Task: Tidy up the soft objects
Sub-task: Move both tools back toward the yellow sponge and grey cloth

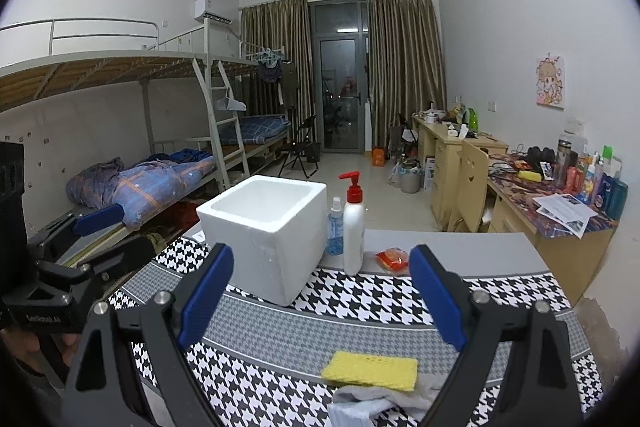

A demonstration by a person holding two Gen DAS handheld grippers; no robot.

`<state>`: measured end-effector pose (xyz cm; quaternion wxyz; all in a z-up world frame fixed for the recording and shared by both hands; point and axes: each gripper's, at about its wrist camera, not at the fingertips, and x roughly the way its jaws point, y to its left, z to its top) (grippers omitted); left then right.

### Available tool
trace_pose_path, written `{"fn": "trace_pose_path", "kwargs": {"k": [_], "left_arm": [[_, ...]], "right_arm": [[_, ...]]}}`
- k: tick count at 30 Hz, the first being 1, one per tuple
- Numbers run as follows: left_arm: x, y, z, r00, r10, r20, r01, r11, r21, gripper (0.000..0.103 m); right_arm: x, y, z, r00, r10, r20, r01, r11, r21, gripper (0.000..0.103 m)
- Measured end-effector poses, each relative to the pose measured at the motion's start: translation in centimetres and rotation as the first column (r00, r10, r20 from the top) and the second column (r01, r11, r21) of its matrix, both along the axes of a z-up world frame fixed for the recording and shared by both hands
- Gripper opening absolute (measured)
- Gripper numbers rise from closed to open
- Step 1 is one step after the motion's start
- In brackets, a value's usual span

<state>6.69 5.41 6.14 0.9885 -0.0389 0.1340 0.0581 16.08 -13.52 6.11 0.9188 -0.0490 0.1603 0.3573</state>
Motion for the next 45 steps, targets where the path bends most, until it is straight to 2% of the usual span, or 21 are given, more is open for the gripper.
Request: {"fn": "trace_pose_path", "kwargs": {"k": [16,23,29,34,39,45], "left_arm": [[-0.4,-1.4,-0.9,0.999,-0.032,0.007,0.032,0.999,-0.005,0.102],[-0.3,-1.7,-1.4,0.998,-0.065,0.005,0.065,0.997,-0.040,0.102],[-0.3,-2.1,-1.8,0.997,-0.074,0.018,0.075,0.996,-0.047,0.102],[0.0,-2.5,-2.6,0.995,-0.096,0.003,0.096,0.994,-0.051,0.102],[-0.1,-2.9,-3.1,0.995,-0.104,0.008,0.104,0.994,-0.032,0.102],[0.0,-2.7,-3.8,0.995,-0.101,-0.005,0.101,0.994,-0.051,0.102]], "right_arm": [[-1.3,-2.5,-1.3,0.999,-0.049,0.007,0.049,0.999,0.014,0.092],[-1.4,-3.5,-1.9,0.997,-0.080,-0.001,0.080,0.997,0.016,0.092],[-1.6,-4.3,-2.5,0.997,-0.069,-0.022,0.070,0.997,0.030,0.092],[-2.3,-4.1,-3.5,0.996,-0.084,-0.004,0.084,0.996,0.010,0.092],[-2.1,-4.7,-4.1,0.996,-0.083,-0.021,0.083,0.996,0.013,0.092],[-1.9,-5.4,-5.1,0.995,-0.091,-0.039,0.092,0.996,0.017,0.092]]}}
